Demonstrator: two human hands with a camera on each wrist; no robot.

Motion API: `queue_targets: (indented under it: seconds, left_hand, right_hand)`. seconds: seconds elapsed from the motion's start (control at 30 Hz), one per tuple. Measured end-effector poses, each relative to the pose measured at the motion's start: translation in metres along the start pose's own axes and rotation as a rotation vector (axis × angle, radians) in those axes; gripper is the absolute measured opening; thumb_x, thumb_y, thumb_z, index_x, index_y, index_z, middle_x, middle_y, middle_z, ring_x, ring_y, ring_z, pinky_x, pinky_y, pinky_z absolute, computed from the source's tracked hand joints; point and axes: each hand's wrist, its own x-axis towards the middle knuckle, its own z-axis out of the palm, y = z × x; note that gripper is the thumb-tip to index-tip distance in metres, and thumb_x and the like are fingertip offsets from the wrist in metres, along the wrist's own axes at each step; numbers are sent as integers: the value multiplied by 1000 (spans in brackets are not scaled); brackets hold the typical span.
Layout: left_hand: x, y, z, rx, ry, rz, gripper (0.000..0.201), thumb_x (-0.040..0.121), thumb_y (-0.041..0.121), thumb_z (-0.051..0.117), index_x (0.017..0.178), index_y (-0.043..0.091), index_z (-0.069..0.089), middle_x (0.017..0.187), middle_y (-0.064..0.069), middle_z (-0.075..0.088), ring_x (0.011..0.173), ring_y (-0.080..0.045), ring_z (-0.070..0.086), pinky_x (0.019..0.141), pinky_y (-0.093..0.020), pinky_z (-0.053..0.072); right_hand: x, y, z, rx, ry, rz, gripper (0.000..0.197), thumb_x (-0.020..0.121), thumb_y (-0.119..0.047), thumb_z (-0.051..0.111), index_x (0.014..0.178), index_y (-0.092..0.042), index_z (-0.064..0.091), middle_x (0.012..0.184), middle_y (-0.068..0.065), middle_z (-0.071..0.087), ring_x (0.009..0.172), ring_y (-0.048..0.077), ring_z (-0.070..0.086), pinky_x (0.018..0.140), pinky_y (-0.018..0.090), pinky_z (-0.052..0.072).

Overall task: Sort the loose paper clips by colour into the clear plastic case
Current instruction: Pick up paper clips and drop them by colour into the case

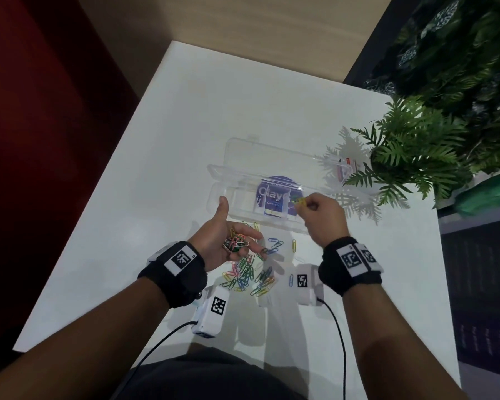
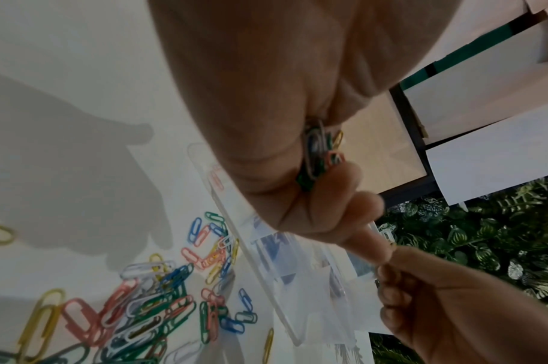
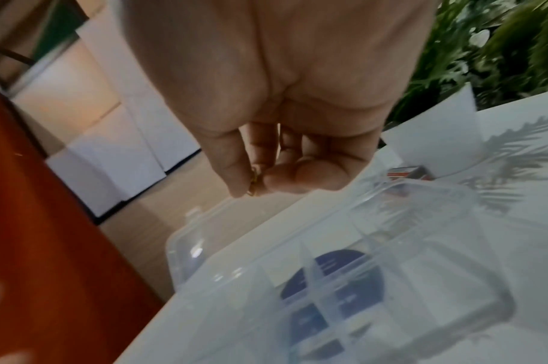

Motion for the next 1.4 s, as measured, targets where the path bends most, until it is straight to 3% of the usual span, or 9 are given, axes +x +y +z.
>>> queue_targets:
  seconds: [0.13, 0.3, 0.5, 0.6, 0.7, 0.83, 1.1, 1.23, 1.4]
  left_hand:
    - [1, 0, -1, -14, 2, 2, 103, 86, 75, 9, 101, -8, 67, 79, -24, 66, 54, -20, 46, 43, -22, 33]
    - [-1, 2, 2, -15, -5, 0, 106, 85, 76, 8, 106, -10, 65, 82, -25, 66, 54, -20, 47, 43, -22, 32]
    - [2, 5, 14, -13, -37, 8, 114, 80, 80, 3, 105, -11, 65, 86, -30, 64, 52, -22, 48, 42, -22, 31]
    - [1, 6, 21, 15, -68, 28, 113, 78, 82, -2, 91, -5, 69, 74, -24, 63, 51, -22, 46, 45, -24, 27]
    - [-1, 5, 24, -6, -78, 50, 101, 78, 81, -1, 57, 6, 63, 53, -11, 51, 47, -21, 42, 46, -26, 23]
    - [-3, 2, 24, -23, -46, 53, 98, 81, 78, -2, 47, 11, 60, 47, -7, 45, 43, -18, 42, 49, -25, 23]
    - [-5, -1, 22, -26, -40, 53, 96, 83, 76, -1, 49, 11, 60, 51, -8, 45, 43, -16, 42, 44, -21, 30]
    - [-3, 2, 18, 34, -62, 39, 103, 82, 77, 1, 79, 1, 69, 68, -17, 62, 52, -21, 46, 42, -21, 34]
    - [0, 3, 7, 12, -22, 18, 105, 83, 78, 8, 101, -7, 67, 84, -25, 67, 58, -22, 49, 49, -24, 36]
  right_hand:
    - [26, 12, 1, -144, -17, 132, 17, 86, -25, 66, 78, -10, 63, 74, 7, 61, 76, 27, 56, 67, 29, 44]
    - [30, 9, -4, -167, 1, 155, 29, 85, -20, 66, 113, -11, 66, 109, 10, 68, 95, 24, 62, 78, 24, 45]
    - [-13, -30, -3, -75, -83, -189, 8, 81, -17, 70, 89, -15, 71, 80, -5, 65, 71, 5, 57, 59, 2, 38]
    - [-36, -47, 10, -126, -256, -329, 7, 81, -26, 71, 85, -20, 71, 77, -8, 64, 64, -3, 53, 62, 14, 42]
    - [-49, -55, 24, -222, -304, -382, 7, 82, -26, 69, 83, -19, 68, 83, -2, 64, 69, 8, 55, 67, 29, 47]
    - [-56, -59, 36, -312, -264, -398, 9, 84, -21, 61, 86, -13, 65, 87, 3, 61, 79, 19, 57, 72, 38, 50]
    - [-59, -56, 42, -267, -290, -401, 6, 85, -13, 58, 80, -13, 62, 77, 1, 61, 72, 17, 56, 68, 34, 49]
    - [-51, -50, 31, 63, -252, -220, 14, 84, -16, 65, 72, -19, 59, 65, -6, 59, 57, 5, 53, 56, 16, 43]
    - [-18, -23, 1, 217, -6, -11, 17, 85, -17, 65, 70, -19, 57, 79, 7, 69, 66, 17, 57, 70, 34, 50]
